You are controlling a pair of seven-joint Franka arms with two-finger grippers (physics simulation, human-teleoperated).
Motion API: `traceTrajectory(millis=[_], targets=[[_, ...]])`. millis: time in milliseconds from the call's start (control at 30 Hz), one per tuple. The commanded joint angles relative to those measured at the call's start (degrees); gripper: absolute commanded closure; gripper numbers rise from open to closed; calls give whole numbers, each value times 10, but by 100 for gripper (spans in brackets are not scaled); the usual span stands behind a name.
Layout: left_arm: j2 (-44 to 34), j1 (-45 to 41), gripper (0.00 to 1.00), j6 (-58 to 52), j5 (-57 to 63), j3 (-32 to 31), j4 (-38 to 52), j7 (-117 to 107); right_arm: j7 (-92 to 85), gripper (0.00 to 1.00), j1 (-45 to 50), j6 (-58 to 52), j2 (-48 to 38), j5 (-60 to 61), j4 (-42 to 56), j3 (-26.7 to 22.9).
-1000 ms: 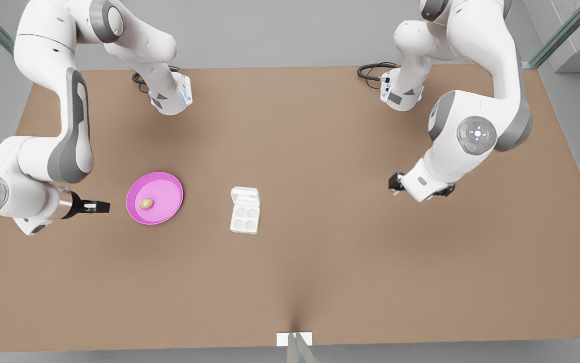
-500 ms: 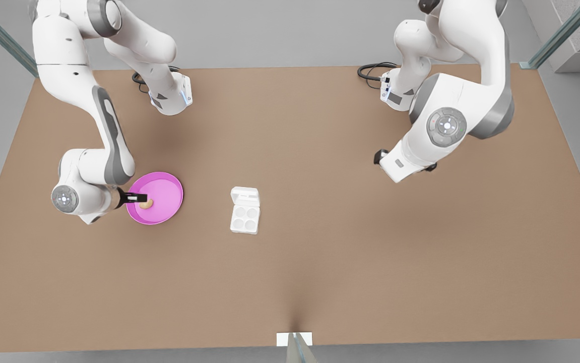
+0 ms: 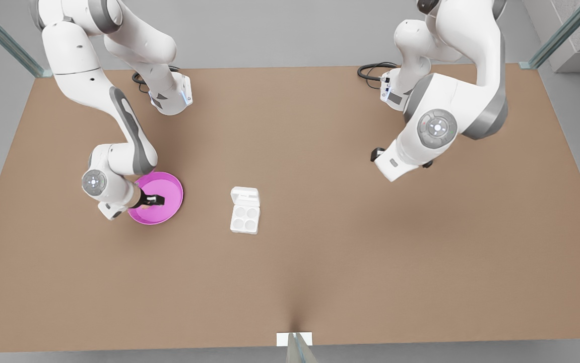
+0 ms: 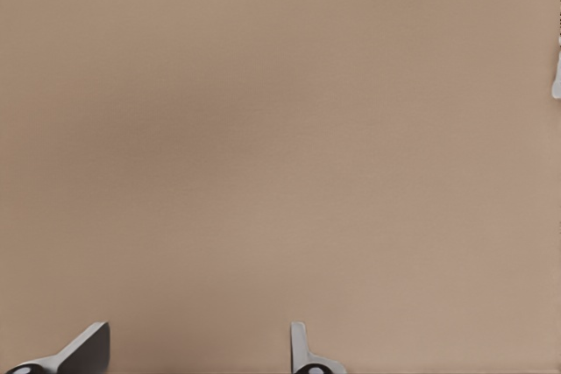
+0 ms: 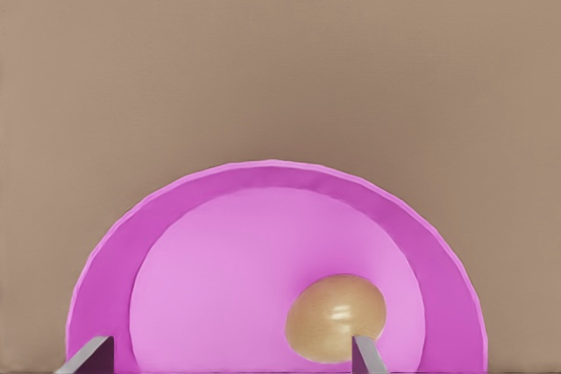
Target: Pack egg into the box and close the box lid
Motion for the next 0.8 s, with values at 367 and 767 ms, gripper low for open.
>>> traceTrajectory(millis=[367,767], targets=[[2,-21,0,46,6,-18,-1,-79,0,0,-67,93,-3,-50,-61,12],[2,-23,0,28,4,-19,4,-82,-1,0,-71,128,38,-59,-61,11]])
